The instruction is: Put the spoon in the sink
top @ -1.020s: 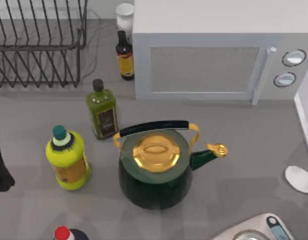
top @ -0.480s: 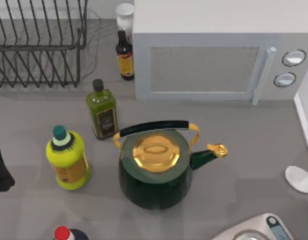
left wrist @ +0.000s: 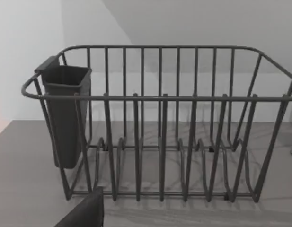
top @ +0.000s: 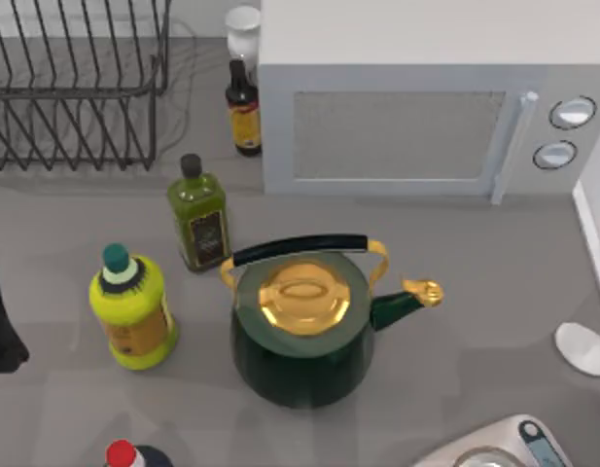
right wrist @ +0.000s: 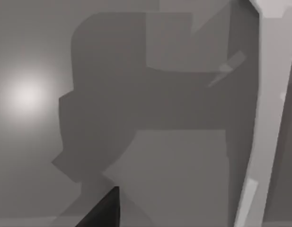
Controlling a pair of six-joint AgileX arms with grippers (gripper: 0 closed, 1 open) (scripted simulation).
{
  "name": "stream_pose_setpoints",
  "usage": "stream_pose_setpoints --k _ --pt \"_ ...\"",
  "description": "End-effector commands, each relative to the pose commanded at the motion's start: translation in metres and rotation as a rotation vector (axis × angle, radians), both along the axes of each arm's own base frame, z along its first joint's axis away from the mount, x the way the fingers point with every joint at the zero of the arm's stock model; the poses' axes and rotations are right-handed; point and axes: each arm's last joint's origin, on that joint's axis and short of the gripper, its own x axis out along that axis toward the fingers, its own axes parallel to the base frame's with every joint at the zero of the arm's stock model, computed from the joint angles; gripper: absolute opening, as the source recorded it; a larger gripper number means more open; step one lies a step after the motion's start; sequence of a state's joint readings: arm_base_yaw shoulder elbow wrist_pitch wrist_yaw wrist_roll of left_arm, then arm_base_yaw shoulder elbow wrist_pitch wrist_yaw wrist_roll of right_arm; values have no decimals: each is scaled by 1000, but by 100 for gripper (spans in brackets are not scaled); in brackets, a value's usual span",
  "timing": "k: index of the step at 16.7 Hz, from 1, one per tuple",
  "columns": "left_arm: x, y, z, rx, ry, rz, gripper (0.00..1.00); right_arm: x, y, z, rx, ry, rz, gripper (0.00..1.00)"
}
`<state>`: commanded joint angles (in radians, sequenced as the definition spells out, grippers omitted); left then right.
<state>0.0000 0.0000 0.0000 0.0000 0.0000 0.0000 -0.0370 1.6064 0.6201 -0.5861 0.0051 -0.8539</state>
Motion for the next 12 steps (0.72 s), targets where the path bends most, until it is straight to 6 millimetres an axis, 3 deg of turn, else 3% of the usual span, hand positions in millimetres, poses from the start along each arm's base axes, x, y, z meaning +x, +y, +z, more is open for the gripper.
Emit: stream_pose_setpoints --k 6,12 --pt "0 0 0 0 0 0 100 0 0 0 0 0 0 2" --pt "0 0 0 0 0 0 100 0 0 0 0 0 0 0"
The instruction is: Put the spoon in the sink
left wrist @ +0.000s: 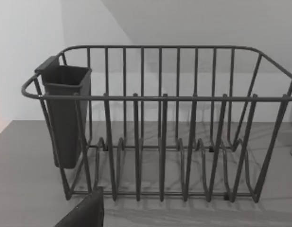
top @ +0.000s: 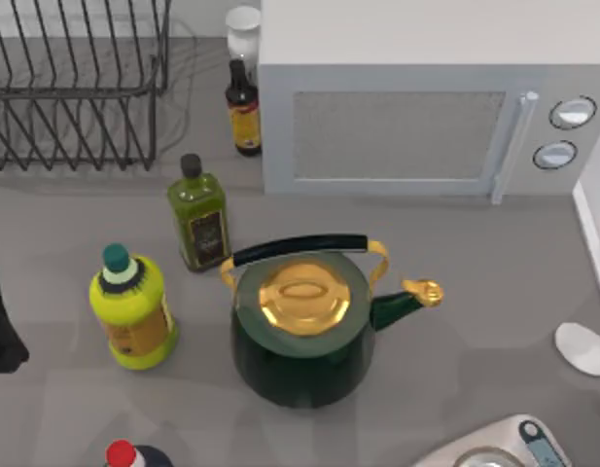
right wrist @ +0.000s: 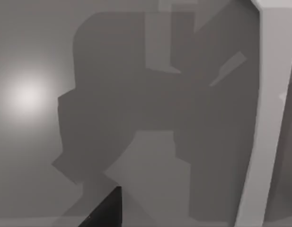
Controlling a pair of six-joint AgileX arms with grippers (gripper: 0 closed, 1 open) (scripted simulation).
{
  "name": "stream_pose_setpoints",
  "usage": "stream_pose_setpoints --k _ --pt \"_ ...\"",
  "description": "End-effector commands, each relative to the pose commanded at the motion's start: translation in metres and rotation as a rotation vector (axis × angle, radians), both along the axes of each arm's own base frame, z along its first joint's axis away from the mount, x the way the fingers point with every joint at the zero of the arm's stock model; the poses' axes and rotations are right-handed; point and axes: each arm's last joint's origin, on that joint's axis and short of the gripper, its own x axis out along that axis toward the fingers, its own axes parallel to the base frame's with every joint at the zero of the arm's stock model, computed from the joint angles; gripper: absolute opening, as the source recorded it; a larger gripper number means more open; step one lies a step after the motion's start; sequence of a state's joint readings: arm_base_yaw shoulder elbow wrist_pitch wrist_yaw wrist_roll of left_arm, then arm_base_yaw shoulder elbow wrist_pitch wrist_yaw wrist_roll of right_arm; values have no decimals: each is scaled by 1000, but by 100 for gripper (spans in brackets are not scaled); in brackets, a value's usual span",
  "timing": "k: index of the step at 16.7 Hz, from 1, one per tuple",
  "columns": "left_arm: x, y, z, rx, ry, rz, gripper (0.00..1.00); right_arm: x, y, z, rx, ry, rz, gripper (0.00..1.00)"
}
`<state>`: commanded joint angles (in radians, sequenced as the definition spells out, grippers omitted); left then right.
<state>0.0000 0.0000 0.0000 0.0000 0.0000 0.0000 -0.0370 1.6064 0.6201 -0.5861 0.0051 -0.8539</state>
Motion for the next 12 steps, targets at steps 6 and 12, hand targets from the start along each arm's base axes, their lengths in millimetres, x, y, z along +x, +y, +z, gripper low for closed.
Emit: stream_pose_setpoints --k 6,12 --pt "0 0 0 0 0 0 100 6 1 33 18 -28 -15 0" --pt "0 0 0 0 0 0 100 4 1 88 19 29 -12 0"
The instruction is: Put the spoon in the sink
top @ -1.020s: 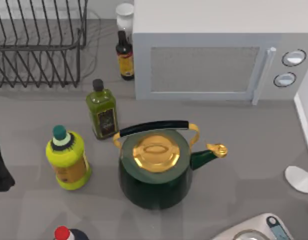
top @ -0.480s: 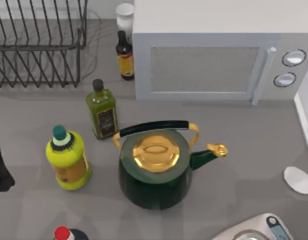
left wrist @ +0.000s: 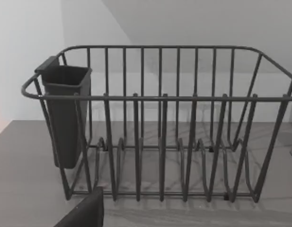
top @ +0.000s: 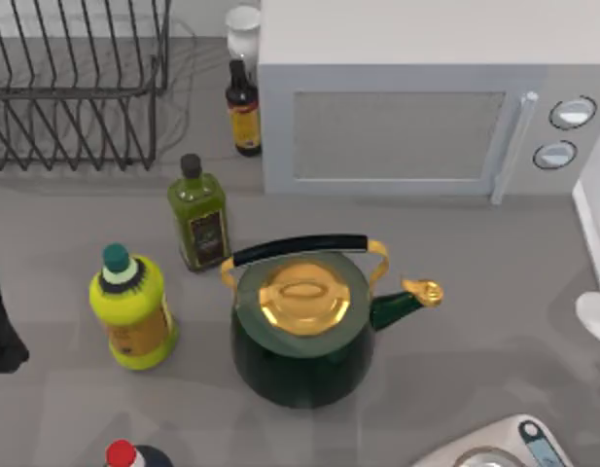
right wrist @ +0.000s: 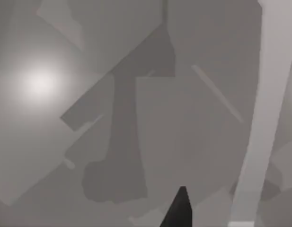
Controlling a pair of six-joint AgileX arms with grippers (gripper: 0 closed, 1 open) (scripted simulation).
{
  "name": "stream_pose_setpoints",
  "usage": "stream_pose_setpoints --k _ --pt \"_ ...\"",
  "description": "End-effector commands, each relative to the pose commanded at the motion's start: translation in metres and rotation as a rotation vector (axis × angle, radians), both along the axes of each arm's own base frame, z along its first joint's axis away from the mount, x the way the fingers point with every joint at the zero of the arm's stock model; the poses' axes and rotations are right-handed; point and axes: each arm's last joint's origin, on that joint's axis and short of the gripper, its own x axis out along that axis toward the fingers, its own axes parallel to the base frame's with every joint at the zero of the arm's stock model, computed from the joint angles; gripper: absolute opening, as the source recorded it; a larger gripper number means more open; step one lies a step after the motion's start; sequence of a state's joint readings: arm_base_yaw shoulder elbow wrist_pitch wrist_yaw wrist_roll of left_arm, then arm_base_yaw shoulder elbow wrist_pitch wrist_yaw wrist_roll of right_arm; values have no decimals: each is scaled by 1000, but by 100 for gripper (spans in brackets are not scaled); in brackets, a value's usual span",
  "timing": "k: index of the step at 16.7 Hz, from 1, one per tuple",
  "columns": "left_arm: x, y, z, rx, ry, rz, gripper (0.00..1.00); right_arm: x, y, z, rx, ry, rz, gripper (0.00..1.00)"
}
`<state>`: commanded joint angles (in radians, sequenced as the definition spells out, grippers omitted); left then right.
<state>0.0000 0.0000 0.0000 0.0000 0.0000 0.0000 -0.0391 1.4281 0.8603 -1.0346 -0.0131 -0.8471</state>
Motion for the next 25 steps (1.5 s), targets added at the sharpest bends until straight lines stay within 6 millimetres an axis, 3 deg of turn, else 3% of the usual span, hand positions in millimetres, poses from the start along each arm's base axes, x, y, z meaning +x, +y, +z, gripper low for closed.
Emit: stream_pose_setpoints --k 4,9,12,16,21,25 --pt "0 0 0 0 0 0 100 -3 0 33 -2 -42 -6 0" --pt "0 0 0 0 0 0 100 -3 0 32 -1 -39 -6 0" --pt "0 0 0 0 0 0 100 10 -1 36 -1 -19 -3 0" --pt "0 0 0 0 0 0 100 58 -7 48 4 36 9 0" --pt "0 0 0 0 0 0 100 151 -21 62 9 55 25 0" --pt "0 0 0 0 0 0 100 218 -36 59 10 22 24 0"
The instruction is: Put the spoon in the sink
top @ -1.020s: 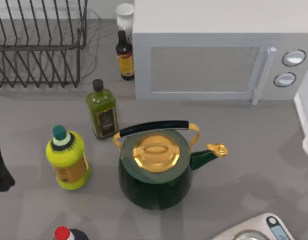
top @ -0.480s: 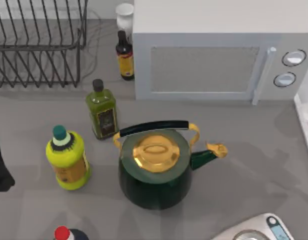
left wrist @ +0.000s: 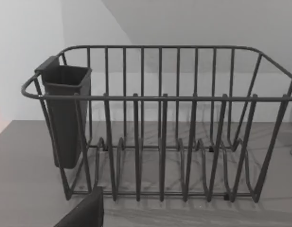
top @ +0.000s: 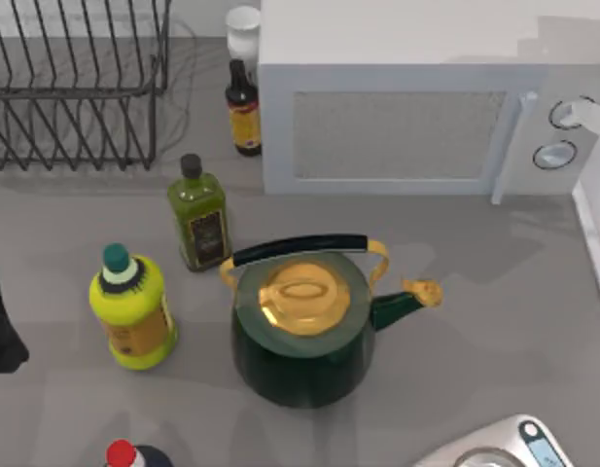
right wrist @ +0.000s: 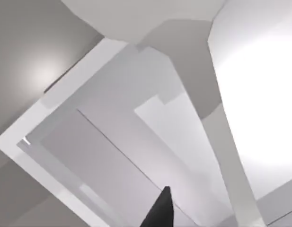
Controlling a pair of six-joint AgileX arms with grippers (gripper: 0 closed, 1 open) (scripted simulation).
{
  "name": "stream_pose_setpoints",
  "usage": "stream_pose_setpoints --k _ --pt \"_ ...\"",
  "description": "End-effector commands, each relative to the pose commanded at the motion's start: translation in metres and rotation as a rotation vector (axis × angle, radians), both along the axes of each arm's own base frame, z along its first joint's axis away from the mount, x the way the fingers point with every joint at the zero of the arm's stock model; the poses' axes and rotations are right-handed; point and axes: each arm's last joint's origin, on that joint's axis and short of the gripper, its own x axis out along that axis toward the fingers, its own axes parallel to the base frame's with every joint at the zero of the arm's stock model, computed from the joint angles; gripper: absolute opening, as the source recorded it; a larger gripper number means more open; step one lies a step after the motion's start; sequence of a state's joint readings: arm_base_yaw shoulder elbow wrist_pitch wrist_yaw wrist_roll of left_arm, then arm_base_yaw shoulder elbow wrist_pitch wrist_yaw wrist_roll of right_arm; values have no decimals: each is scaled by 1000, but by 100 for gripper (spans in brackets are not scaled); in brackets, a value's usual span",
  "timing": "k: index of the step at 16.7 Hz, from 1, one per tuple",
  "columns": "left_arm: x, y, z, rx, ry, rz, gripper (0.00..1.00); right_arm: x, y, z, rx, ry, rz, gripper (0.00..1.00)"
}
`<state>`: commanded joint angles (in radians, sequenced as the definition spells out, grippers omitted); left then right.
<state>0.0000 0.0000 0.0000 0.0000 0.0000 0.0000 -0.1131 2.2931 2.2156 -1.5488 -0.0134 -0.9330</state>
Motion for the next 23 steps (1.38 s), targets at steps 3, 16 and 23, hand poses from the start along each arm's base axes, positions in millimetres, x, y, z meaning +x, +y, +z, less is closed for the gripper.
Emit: stream_pose_setpoints --k 3,16,23 --pt "0 0 0 0 0 0 100 31 -11 -10 -1 -34 -8 0" --pt "0 0 0 0 0 0 100 57 -25 -39 -1 -71 -26 0" --pt "0 0 0 0 0 0 100 60 -26 -69 1 -53 -27 0"
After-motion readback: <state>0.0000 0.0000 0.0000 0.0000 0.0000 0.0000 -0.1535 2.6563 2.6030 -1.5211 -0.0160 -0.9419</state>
